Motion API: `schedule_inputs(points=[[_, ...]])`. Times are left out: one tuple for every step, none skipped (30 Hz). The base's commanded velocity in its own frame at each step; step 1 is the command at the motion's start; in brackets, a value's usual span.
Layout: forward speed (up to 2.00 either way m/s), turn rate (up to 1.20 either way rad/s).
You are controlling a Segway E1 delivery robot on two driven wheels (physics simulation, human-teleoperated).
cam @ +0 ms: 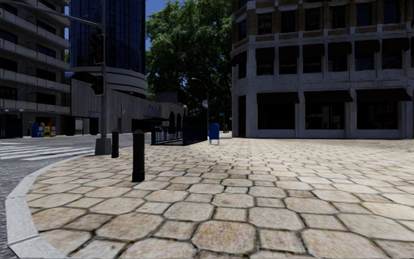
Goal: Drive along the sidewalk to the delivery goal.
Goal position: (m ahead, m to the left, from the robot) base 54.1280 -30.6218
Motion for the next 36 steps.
schedule_inputs(points=[[2.00, -0.16], [2.00, -0.06], [2.00, -0.03], [2.00, -0.03], [2.00, -0.03], [2.00, -0.06], [2.00, -0.42], [2.00, -0.42], [2.00, -0.52], [2.00, -0.57], [2.00, -0.58], [2.00, -0.58], [2.00, -0.58], [2.00, -0.56], [2.00, -0.05], [2.00, 0.00], [2.00, 0.00], [2.00, 0.00], [2.00, 0.00], [2.00, 0.00], [2.00, 0.00], [2.00, 0.00], [2.00, 0.00], [2.00, 0.00], [2.00, 0.00], [2.00, 0.00], [2.00, 0.00], [2.00, 0.00], [2.00, 0.00], [2.00, 0.00], [2.00, 0.00], [2.00, 0.00], [2.00, 0.00], [2.00, 0.00], [2.00, 0.00], [2.00, 0.00]])
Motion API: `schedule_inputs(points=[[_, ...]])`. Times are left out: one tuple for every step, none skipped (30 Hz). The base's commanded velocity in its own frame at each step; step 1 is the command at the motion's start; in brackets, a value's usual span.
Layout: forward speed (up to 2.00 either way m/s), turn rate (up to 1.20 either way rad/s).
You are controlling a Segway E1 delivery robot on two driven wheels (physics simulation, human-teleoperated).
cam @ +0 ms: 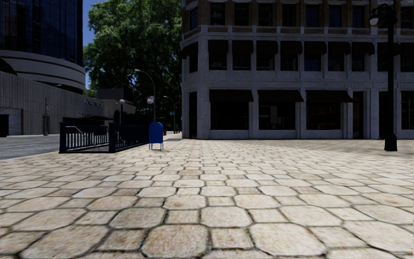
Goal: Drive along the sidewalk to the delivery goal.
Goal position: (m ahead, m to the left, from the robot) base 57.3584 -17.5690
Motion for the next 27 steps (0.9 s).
schedule_inputs(points=[[2.00, 0.00], [2.00, 0.00], [2.00, 0.00], [2.00, 0.00], [2.00, 0.00], [2.00, 0.00], [2.00, 0.00], [2.00, 0.00], [2.00, 0.00], [2.00, 0.00], [2.00, 0.00], [2.00, 0.00], [2.00, 0.00], [2.00, 0.00], [2.00, 0.00], [2.00, 0.00], [2.00, 0.00], [2.00, 0.00], [2.00, 0.00], [2.00, 0.00], [2.00, 0.00], [2.00, 0.00], [2.00, 0.00], [2.00, 0.00], [2.00, 0.00], [2.00, 0.00], [2.00, 0.00]])
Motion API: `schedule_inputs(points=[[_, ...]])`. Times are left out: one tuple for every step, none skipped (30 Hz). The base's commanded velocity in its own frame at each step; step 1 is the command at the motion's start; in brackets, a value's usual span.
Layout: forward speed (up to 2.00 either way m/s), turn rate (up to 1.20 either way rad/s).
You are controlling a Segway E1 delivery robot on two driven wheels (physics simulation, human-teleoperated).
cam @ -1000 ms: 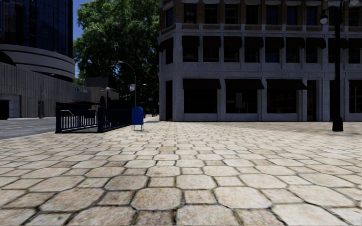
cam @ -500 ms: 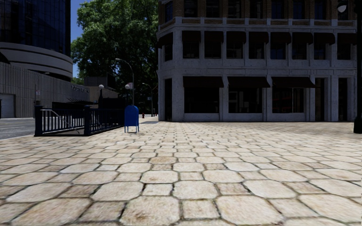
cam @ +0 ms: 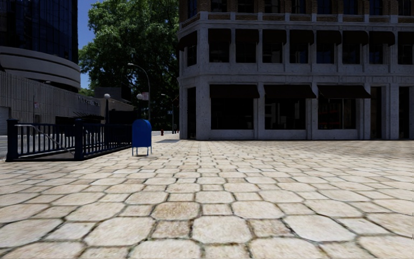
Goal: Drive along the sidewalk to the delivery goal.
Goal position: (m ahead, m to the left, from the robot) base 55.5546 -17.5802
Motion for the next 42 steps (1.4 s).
schedule_inputs(points=[[2.00, 0.00], [2.00, 0.00], [2.00, 0.00], [2.00, 0.00], [2.00, 0.00], [2.00, 0.00], [2.00, 0.00], [2.00, 0.00], [2.00, 0.00], [2.00, 0.00], [2.00, 0.00], [2.00, 0.00], [2.00, 0.00], [2.00, 0.00], [2.00, 0.00], [2.00, 0.00], [2.00, 0.00], [2.00, 0.00], [2.00, 0.00], [2.00, 0.00], [2.00, 0.00], [2.00, 0.00], [2.00, 0.00], [2.00, 0.00], [2.00, 0.00], [2.00, 0.00], [2.00, 0.00], [2.00, 0.00], [2.00, 0.00], [2.00, 0.00], [2.00, 0.00], [2.00, 0.00], [2.00, 0.00], [2.00, 0.00], [2.00, 0.00], [2.00, 0.00], [2.00, 0.00], [2.00, 0.00], [2.00, 0.00], [2.00, 0.00], [2.00, 0.00], [2.00, 0.00]])
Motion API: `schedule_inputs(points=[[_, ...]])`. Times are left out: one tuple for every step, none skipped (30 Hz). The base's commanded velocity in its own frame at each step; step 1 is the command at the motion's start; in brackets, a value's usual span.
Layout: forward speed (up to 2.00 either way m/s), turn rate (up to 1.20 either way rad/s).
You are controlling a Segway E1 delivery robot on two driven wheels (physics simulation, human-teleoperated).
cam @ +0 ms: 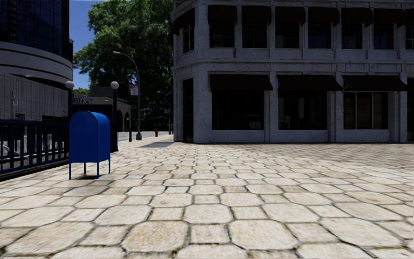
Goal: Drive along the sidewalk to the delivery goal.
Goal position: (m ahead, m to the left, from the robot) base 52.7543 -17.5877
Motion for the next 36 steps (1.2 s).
schedule_inputs(points=[[2.00, 0.00], [2.00, 0.00], [2.00, 0.00], [2.00, 0.00], [2.00, 0.00], [2.00, 0.00], [2.00, 0.00], [2.00, 0.00], [2.00, 0.00], [2.00, 0.00], [2.00, 0.00], [2.00, 0.00], [2.00, 0.00], [2.00, 0.00], [2.00, 0.00], [2.00, 0.00], [2.00, 0.00], [2.00, 0.00], [2.00, 0.00], [2.00, 0.00], [2.00, 0.00], [2.00, 0.00], [2.00, 0.00], [2.00, 0.00], [2.00, 0.00], [2.00, 0.00], [2.00, 0.00], [2.00, 0.00], [2.00, 0.00], [2.00, 0.00], [2.00, 0.00], [2.00, 0.00], [2.00, 0.00], [2.00, 0.00], [2.00, 0.00], [2.00, 0.00]])
